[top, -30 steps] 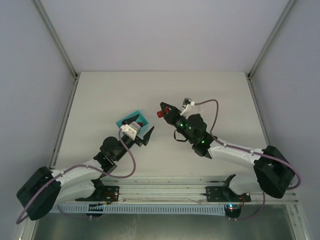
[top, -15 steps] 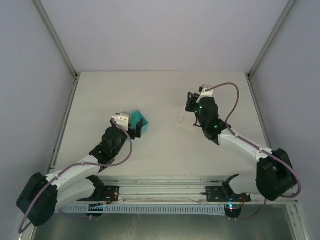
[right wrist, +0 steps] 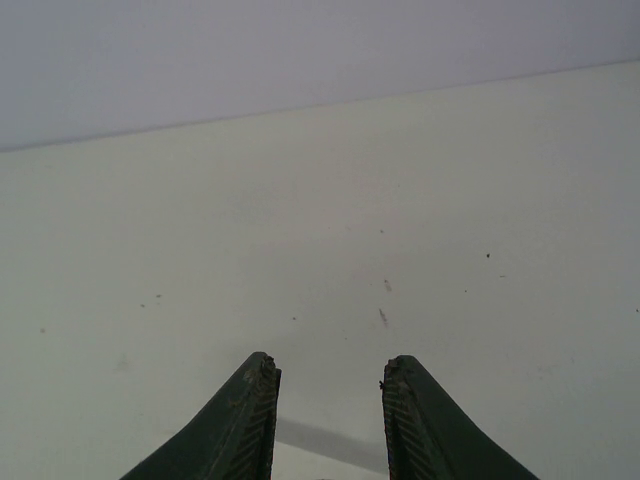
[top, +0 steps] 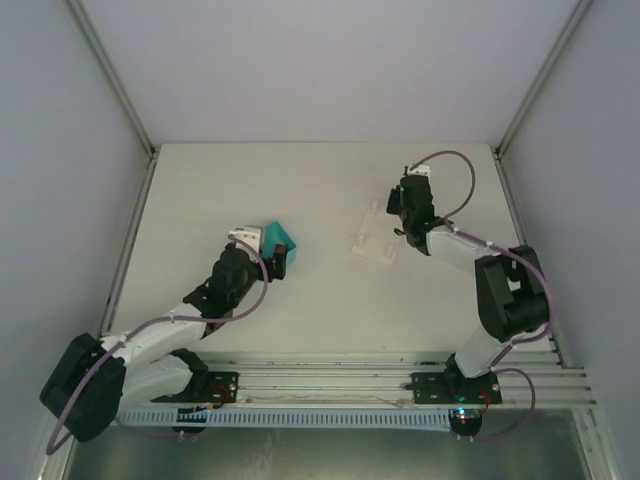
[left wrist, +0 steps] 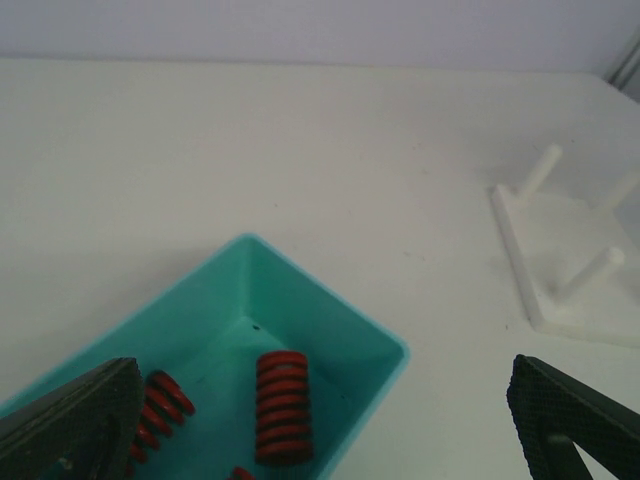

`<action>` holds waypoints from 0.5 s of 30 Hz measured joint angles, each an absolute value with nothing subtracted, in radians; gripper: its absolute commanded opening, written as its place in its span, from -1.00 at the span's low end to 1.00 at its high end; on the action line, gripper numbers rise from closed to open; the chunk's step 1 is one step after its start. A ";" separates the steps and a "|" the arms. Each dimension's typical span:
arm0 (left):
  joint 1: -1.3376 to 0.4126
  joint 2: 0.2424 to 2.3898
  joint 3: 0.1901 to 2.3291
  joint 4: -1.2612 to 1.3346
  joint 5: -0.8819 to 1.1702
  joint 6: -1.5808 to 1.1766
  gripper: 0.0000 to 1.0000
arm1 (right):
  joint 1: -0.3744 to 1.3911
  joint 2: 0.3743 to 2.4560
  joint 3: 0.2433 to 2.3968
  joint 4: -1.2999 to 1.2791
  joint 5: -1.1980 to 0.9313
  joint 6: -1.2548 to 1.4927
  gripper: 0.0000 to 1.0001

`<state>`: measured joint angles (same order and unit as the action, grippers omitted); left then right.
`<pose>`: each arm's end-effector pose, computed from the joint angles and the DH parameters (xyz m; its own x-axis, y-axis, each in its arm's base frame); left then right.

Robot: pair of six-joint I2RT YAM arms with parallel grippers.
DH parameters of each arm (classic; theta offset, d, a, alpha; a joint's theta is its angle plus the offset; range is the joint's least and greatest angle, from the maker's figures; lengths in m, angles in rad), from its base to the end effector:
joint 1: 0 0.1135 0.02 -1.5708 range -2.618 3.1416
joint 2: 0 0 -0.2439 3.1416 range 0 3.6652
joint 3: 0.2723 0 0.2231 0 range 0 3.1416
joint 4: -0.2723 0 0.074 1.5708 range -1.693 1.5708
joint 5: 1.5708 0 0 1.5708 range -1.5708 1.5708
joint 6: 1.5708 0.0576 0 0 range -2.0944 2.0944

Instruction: Install the large spring

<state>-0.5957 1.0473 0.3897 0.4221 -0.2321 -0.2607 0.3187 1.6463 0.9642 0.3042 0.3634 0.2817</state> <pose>0.1989 -0.1188 0.2105 -0.2796 -0.1135 -0.9534 0.2989 0.9333 -0.1988 0.3500 0.0939 0.2206 -0.3308 0.1645 -0.9293 0.1175 0.9842 0.1324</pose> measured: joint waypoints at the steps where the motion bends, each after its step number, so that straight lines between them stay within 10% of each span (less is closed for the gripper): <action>1: -0.599 1.060 0.390 0.422 -0.226 -0.262 0.98 | 0.317 1.664 0.973 0.304 0.366 0.274 -1.00; 15: -0.603 1.056 0.387 0.447 -0.191 -0.256 0.98 | 0.307 1.765 1.015 0.306 0.403 0.250 -1.00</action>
<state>-0.6033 1.0557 0.3866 0.4465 -0.1905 -0.2562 0.3069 1.7649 1.0149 0.3058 0.4034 0.2501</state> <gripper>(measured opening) 0.993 0.312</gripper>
